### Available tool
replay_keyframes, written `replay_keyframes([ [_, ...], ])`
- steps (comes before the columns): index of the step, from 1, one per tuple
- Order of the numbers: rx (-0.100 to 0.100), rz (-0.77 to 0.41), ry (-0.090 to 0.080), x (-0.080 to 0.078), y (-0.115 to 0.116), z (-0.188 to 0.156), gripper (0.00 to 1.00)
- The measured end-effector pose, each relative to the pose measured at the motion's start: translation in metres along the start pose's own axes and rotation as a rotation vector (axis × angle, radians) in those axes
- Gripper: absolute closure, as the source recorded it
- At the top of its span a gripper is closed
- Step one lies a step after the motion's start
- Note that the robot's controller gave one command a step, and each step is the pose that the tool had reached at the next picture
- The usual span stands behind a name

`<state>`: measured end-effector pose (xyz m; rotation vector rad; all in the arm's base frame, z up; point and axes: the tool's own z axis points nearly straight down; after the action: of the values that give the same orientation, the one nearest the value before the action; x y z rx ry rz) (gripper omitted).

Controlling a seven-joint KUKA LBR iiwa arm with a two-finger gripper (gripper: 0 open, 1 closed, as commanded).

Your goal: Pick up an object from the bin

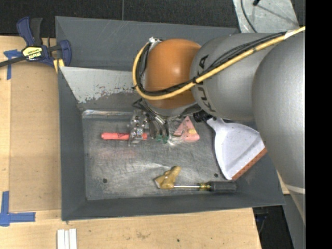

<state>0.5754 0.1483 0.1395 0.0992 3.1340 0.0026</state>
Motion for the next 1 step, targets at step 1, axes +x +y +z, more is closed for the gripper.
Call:
replay_keyframes([
  [1, 0.0, 0.001, 0.0, 0.0, -0.0001, -0.0085, 1.0],
])
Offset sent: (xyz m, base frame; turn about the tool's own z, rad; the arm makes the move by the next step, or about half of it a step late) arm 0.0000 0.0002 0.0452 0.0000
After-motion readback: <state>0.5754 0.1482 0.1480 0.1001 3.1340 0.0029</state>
